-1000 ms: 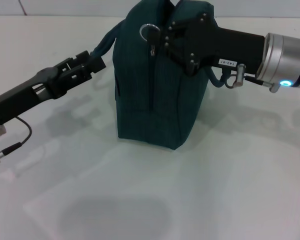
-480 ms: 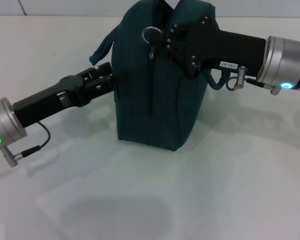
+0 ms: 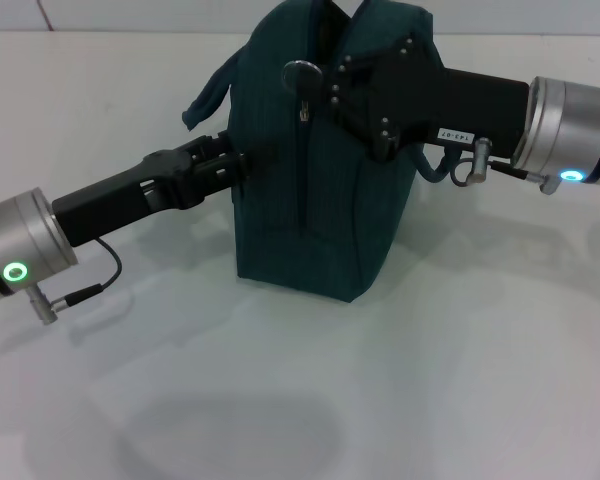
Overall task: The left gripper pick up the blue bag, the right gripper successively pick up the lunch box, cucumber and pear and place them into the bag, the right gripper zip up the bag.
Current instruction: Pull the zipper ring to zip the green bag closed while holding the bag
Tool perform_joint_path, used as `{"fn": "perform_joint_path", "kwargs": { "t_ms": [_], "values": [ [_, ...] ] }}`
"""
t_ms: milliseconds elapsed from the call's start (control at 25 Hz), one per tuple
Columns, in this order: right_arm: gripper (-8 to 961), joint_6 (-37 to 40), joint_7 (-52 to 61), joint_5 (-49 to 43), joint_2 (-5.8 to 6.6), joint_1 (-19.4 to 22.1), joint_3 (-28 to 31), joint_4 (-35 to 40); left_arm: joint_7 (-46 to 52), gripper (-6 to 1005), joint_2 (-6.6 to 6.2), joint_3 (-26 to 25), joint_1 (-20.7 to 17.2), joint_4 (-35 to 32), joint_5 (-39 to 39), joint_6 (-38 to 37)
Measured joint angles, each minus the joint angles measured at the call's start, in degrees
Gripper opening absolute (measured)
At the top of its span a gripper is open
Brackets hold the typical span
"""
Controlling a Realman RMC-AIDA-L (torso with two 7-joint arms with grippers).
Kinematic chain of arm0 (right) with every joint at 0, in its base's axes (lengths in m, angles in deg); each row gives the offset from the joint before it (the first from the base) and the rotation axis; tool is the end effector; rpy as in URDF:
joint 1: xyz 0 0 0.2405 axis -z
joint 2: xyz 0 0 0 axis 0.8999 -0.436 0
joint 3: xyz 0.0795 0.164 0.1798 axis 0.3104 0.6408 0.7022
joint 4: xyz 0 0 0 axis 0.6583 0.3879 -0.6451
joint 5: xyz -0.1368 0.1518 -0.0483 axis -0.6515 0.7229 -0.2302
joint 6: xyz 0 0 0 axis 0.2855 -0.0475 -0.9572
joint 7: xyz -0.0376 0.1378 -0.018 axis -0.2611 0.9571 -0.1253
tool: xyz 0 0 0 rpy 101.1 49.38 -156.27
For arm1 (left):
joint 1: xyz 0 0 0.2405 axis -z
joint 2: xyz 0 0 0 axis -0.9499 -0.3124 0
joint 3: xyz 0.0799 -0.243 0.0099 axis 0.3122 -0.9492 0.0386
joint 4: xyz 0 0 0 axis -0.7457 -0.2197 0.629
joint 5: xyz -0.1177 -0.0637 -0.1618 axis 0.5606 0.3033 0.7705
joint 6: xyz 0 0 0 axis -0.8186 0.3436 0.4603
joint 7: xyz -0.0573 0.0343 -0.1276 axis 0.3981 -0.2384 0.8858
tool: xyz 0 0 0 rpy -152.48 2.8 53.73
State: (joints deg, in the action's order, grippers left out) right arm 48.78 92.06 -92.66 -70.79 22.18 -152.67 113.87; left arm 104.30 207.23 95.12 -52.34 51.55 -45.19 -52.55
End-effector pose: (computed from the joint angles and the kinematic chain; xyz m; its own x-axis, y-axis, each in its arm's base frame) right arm 0.1208 0.3720 -0.0441 0.6854 0.0915 -0.7224 -0.0932 -0.9729 -0.2117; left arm -0.2654 0.3035 -0.0008 0.3473 0.4996 0.7936 0.7221 -0.6824 0.1136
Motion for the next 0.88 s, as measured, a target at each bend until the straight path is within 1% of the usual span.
{"fn": "perform_joint_path", "kwargs": {
  "t_ms": [240,440,640,880],
  "values": [
    [38,0.0,0.0,0.0,0.0,0.0,0.0,0.0,-1.3,862,0.17,0.0,0.6,0.6,-0.4,1.5],
    [39,0.0,0.0,0.0,0.0,0.2,0.0,0.0,-2.2,776,0.21,0.2,0.7,1.0,-0.4,1.1],
    [40,-0.1,0.0,0.0,0.0,0.5,0.0,0.0,-3.0,576,0.23,0.3,0.7,1.2,0.0,0.8],
    [41,-0.2,0.2,2.0,0.0,0.7,0.0,-1.7,-3.7,394,0.26,0.2,0.8,1.3,0.1,0.3]
  ]
}}
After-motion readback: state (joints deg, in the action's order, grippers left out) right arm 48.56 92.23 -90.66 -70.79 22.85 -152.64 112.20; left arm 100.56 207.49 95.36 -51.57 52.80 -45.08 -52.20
